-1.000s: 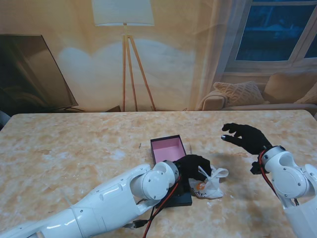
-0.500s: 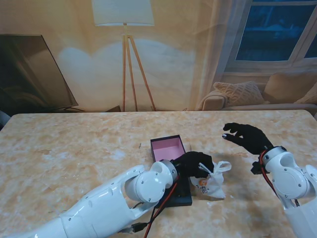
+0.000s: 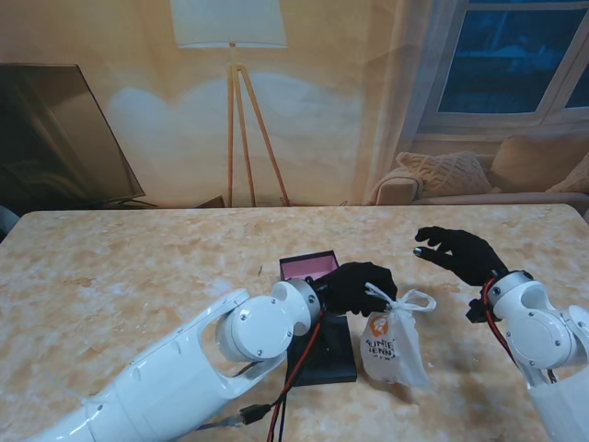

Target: Pack mini donuts into a plastic bag, tie the opening and put the bag into the gift box

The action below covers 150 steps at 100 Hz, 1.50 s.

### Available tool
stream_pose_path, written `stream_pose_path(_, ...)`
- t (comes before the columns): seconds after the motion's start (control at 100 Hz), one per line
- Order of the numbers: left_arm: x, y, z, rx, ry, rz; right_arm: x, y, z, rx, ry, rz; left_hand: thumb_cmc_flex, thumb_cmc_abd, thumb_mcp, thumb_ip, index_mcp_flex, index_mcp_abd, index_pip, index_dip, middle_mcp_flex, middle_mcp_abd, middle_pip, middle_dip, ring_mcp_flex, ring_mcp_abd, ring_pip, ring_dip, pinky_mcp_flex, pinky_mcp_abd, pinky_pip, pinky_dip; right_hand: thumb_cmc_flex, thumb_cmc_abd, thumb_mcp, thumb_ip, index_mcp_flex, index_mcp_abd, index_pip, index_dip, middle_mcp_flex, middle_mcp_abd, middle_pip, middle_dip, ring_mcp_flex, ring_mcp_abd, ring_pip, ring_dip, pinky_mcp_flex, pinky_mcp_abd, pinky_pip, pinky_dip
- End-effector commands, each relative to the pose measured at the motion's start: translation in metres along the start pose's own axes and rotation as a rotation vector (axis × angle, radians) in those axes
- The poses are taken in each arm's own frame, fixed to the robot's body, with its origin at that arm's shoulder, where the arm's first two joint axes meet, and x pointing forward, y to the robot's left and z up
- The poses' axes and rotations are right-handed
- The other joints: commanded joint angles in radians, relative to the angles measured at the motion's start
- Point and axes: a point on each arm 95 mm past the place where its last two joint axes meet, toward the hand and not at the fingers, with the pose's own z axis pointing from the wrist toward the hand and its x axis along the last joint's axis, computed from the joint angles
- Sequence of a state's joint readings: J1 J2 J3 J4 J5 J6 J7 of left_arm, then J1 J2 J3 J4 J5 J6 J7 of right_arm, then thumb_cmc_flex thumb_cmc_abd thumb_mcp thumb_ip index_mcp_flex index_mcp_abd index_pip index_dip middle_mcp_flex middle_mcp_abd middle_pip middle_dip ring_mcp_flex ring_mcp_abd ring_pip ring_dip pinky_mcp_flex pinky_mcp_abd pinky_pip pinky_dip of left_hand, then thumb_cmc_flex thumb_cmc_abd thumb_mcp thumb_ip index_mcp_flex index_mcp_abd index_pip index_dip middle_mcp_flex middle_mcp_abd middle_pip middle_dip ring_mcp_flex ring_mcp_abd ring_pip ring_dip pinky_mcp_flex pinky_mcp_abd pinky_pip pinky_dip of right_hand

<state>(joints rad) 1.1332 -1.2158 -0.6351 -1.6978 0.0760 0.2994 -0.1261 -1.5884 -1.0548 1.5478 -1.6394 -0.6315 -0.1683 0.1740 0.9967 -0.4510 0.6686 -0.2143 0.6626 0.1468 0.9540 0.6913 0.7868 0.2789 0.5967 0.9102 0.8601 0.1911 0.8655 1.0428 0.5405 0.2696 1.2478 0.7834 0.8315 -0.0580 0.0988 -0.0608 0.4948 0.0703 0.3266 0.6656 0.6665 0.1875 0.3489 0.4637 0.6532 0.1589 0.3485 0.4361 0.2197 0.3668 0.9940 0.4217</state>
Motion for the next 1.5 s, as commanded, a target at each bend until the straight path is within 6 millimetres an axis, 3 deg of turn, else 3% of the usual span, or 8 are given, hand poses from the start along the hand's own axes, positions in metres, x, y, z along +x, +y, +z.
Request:
stream_pose_path(0.0,0.013,-0.008,-0.003,0.005,0.042,0.019,0.003,-0.005,0.0,0.014,0.0,0.011,0.037,0.032,-0.035,0.038,-0.011,-0.003,0.04,0.039,0.002,0.007,0.019,0.017,0.027,-0.011,0.006,-0.004,0.007,0.01,0.002,-0.008,0.031,0.036,-0.019,0.023,0.005,0.009,-0.002,0.011,0.019,0.003,0.004,0.009,0.019,-0.002,0.01,0.022,0.0,-0.005,0.016,-0.011)
stream_pose_path(0.21,0.024,-0.031,-0.014,0.037,0.072,0.053,0.003,-0.005,0.001,0.015,-0.001,0.016,0.039,0.038,-0.042,0.04,-0.022,0.005,0.047,0.062,-0.003,0.01,0.026,0.028,0.024,-0.013,0.01,-0.001,0.004,0.012,0.0,-0.006,0.034,0.037,-0.024,0.024,0.008,0.009,-0.002,0.012,0.019,0.002,0.005,0.009,0.019,-0.002,0.011,0.022,0.0,-0.005,0.016,-0.011)
stream_pose_path(0.52,0.033,-0.094,-0.026,0.154,0.066,0.189,0.005,-0.003,0.003,0.022,0.012,0.021,0.04,0.043,-0.049,0.041,-0.026,0.007,0.047,0.072,-0.006,0.009,0.026,0.033,0.019,-0.015,0.01,0.0,-0.002,0.011,-0.004,-0.004,0.038,0.038,-0.03,0.023,0.015,0.006,0.002,0.014,0.022,0.001,0.004,0.009,0.02,0.0,0.011,0.022,0.0,-0.005,0.016,-0.011)
stream_pose_path(0.86,0.012,-0.152,-0.02,0.292,-0.045,0.286,0.01,-0.005,0.011,0.048,0.018,0.041,0.046,0.047,-0.06,0.044,-0.027,0.005,0.04,0.08,-0.01,0.006,0.023,0.038,0.013,-0.014,0.009,0.0,-0.009,0.01,-0.006,-0.001,0.042,0.04,-0.036,0.024,0.014,0.005,0.002,0.014,0.022,0.001,0.004,0.009,0.02,-0.002,0.01,0.022,0.002,-0.005,0.018,-0.012)
stream_pose_path(1.11,-0.016,-0.165,-0.008,0.334,-0.116,0.29,0.012,-0.013,0.018,0.072,0.015,0.067,0.05,0.053,-0.07,0.045,-0.036,0.005,0.041,0.094,-0.015,0.003,0.022,0.045,0.003,-0.011,0.009,0.003,-0.022,0.008,-0.008,0.003,0.046,0.042,-0.04,0.024,0.013,0.005,0.002,0.014,0.021,0.001,0.004,0.009,0.02,-0.002,0.011,0.022,0.001,-0.006,0.016,-0.012)
stream_pose_path(1.49,-0.049,-0.154,-0.003,0.32,-0.163,0.276,0.015,-0.04,0.03,0.103,0.005,0.142,0.057,0.059,-0.08,0.047,-0.041,0.003,0.04,0.102,-0.022,0.001,0.018,0.051,-0.009,-0.006,0.007,0.005,-0.038,0.005,-0.013,0.009,0.052,0.043,-0.046,0.024,0.018,0.005,0.004,0.014,0.025,0.0,0.006,0.009,0.022,-0.004,0.01,0.021,0.003,-0.009,0.014,-0.015)
